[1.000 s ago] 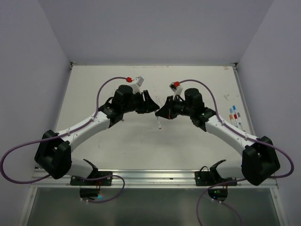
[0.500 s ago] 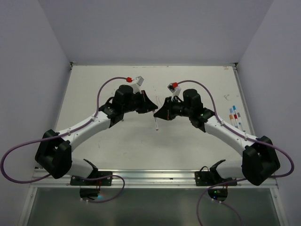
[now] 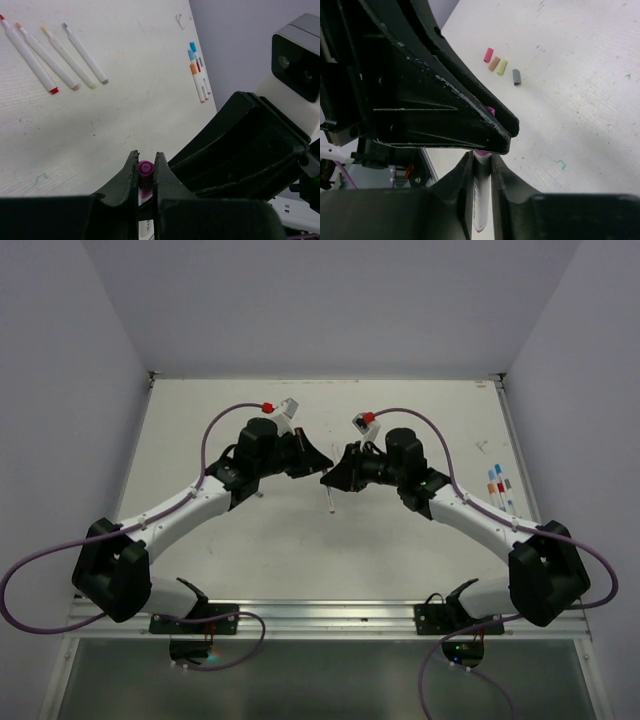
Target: Open the pen caps
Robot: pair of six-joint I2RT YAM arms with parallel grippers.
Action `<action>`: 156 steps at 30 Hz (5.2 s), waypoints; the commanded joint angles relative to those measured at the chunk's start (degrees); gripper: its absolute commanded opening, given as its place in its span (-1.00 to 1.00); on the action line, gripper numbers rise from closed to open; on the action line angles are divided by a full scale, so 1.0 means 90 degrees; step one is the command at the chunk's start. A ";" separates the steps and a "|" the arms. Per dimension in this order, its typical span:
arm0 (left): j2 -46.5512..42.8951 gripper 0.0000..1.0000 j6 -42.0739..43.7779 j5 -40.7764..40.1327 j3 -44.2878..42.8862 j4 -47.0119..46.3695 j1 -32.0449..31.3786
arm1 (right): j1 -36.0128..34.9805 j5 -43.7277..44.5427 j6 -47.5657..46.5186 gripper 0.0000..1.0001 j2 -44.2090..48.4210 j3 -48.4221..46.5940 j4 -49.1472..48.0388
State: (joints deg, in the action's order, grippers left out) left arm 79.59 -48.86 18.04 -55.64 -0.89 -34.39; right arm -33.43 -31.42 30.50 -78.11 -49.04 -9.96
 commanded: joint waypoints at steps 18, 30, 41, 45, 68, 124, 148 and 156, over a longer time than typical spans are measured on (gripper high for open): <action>0.0570 -1.00 0.1650 -0.1224 -0.1201 0.1505 0.0052 | -0.2483 0.6387 -0.2226 -1.00 -0.0460 -0.1318 0.2579; 0.0785 -1.00 0.1835 -0.1741 -0.0733 0.1828 0.0364 | -0.1125 0.5615 -0.1973 -1.00 -0.0258 -0.1202 0.2980; 0.1556 -1.00 0.1777 -0.2219 -0.0332 0.2061 0.0550 | 0.0627 0.4908 -0.2803 -1.00 -0.0998 -0.2012 0.3489; 0.1820 -1.00 0.1815 -0.2473 -0.0439 0.2188 0.0560 | 0.0853 0.4907 -0.2959 -1.00 -0.1516 -0.2207 0.3401; 0.1938 -0.85 0.1669 -0.3333 0.0078 0.2198 0.1282 | 0.1175 0.4653 -0.3106 -1.00 -0.3733 -0.3516 0.3264; -0.1187 0.50 0.1572 -0.1420 0.0439 0.0959 -0.0475 | 0.3555 0.4537 -0.4130 0.17 -0.0374 -0.1066 0.3293; -0.1842 0.47 0.1591 -0.1359 0.1182 0.0615 -0.1364 | 0.6400 0.3267 -0.5537 -0.27 -0.0530 -0.0060 0.3030; -0.1627 0.48 0.1601 -0.1399 0.1162 0.0587 -0.1355 | 0.6400 0.3042 -0.5528 -0.29 -0.1087 -0.0128 0.2942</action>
State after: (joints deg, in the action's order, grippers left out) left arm 64.36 -35.77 5.98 -43.29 5.61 -46.33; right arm 24.05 -1.69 -18.28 -86.11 -49.25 17.67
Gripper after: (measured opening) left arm 0.739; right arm 0.356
